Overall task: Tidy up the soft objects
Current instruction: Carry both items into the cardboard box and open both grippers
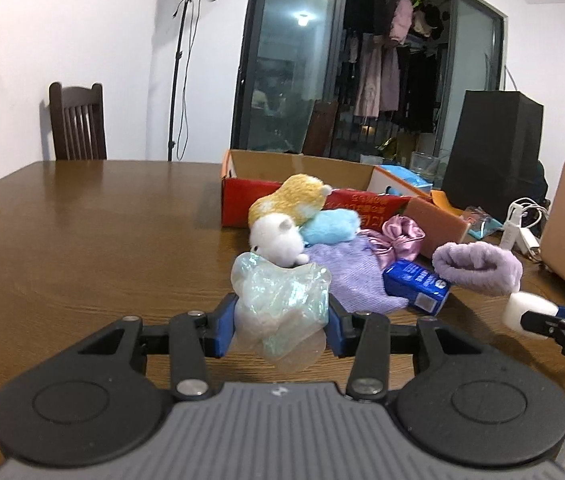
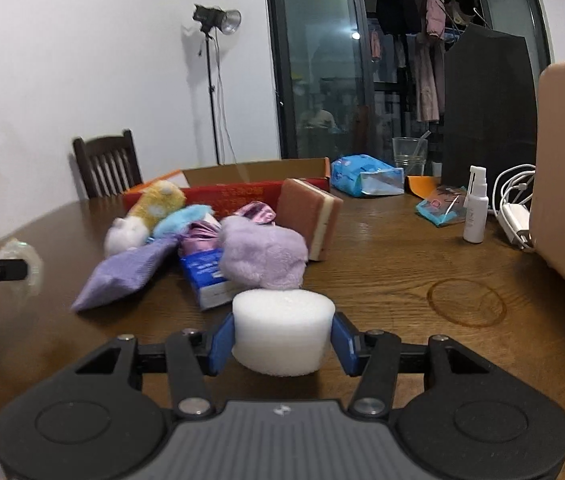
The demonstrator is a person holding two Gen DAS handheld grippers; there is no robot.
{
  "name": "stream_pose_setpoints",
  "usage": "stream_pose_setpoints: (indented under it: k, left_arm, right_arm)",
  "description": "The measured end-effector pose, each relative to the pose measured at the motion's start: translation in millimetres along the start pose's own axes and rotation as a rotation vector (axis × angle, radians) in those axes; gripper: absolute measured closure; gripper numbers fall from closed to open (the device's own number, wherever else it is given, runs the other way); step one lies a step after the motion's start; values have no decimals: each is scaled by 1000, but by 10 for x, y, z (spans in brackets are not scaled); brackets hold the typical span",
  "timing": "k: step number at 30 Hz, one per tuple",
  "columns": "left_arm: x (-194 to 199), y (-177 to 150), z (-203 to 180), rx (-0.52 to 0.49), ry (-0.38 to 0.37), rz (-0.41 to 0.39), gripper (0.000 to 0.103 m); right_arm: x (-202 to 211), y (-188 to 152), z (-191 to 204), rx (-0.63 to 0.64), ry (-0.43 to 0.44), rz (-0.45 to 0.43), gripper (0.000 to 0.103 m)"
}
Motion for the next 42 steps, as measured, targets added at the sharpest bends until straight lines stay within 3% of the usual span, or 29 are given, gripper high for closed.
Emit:
stream_pose_setpoints:
  k: [5,8,13,19,25,31,33,34,35,37,42]
  left_arm:
    - [-17,145,-56,-18,-13,-31,58]
    - [-81,293,-116,-45,-23,-57,58]
    - [-394,727,-117,-78,-30,-102,58]
    - [-1169,1484,31,-102,-7,-108,58]
    - [-2489,2012,264,-49,2,47,58]
    - [-3621,2128,430,-37,47,184,56]
    - [-3892,2069,451,-72,68,226,47]
    - [-3959,2032,470,-97,75,235,32]
    - [-4027,2010,474,-125,83,237,26]
    - [-4079,1976,506,-136,72,244,24]
    - [-4086,1971,632,-55,56,273,19]
  right_arm:
    - [268,288,88,-57,156,-126,52]
    - [255,483,143,6,151,-169,52]
    - [-92,858,173,68,155,-188,52]
    - [-852,1506,213,125,164,-173,52]
    - [-2140,2152,133,91,148,-47,52]
    - [-3549,2287,-23,76,47,171,52]
    - [-3884,2274,-39,103,5,212,51]
    - [-4032,2264,-50,109,-15,230,49]
    - [-4153,2242,-71,107,-32,249,49]
    - [-4292,2107,-89,98,-44,313,37]
    - [-4313,2099,-11,116,-51,307,29]
Point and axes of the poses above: each gripper's, at about its wrist camera, not at the fingertips, and x roughly against the way its jaws point, z to its left, y to its top, the point moved 10 cm from there along -x, roughly the way its jaws point, and after that the axes turned 2 degrees about -y, right-handed, at the moved point
